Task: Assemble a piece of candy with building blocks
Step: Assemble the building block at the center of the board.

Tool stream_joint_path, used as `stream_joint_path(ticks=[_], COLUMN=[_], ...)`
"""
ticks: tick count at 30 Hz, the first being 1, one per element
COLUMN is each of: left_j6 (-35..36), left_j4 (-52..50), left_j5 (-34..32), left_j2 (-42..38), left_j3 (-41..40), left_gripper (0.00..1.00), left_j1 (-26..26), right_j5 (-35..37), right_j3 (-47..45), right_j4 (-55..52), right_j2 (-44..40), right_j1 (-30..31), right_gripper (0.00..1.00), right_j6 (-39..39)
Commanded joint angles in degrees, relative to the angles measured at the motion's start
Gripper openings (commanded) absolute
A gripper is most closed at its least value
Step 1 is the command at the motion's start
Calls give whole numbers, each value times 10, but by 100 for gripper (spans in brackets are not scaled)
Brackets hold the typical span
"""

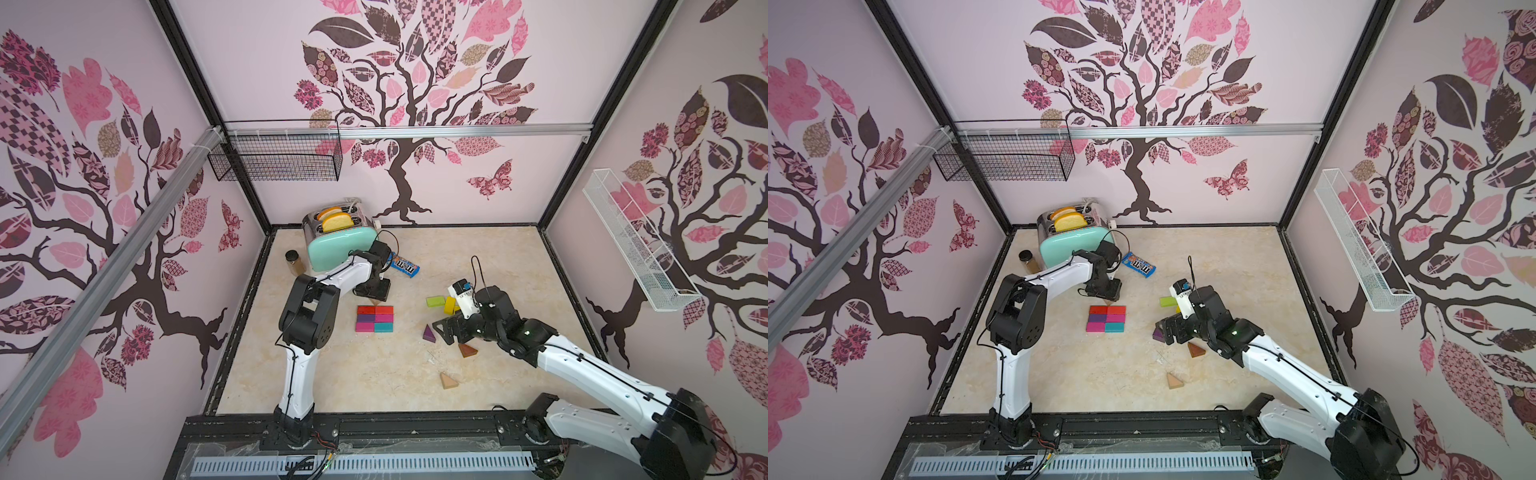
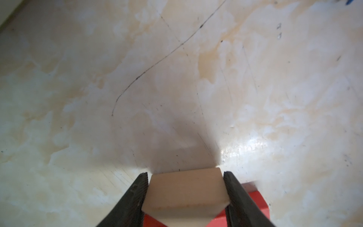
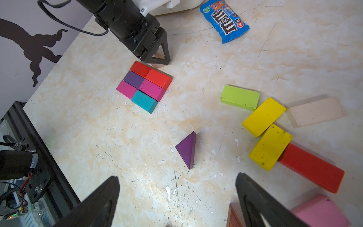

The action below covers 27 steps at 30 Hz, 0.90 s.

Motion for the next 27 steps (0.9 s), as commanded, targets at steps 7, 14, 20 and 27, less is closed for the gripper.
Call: stream_joint_path(ticks=[7,14,20,27], left_j6=[-6,-7,-8,-13], left_j4=[-3,-2,-10,-22], left_j5=[15,9,11,24], left_j2=[17,9,8,5], left_j3=[-11,-18,-5,14], left_gripper=[49,51,56,66], left_j1=[-6,-7,-7,-6], right_j5=[3,3,4,7], right_j3=[13,16,20,24], right_j4=[7,5,0,-6], right_j2=[-14,-14,-15,-18], right_j1=[-7,-8,-9,-8], right_gripper=[95,95,95,95], right_j6=[-4,-6,-7,-9])
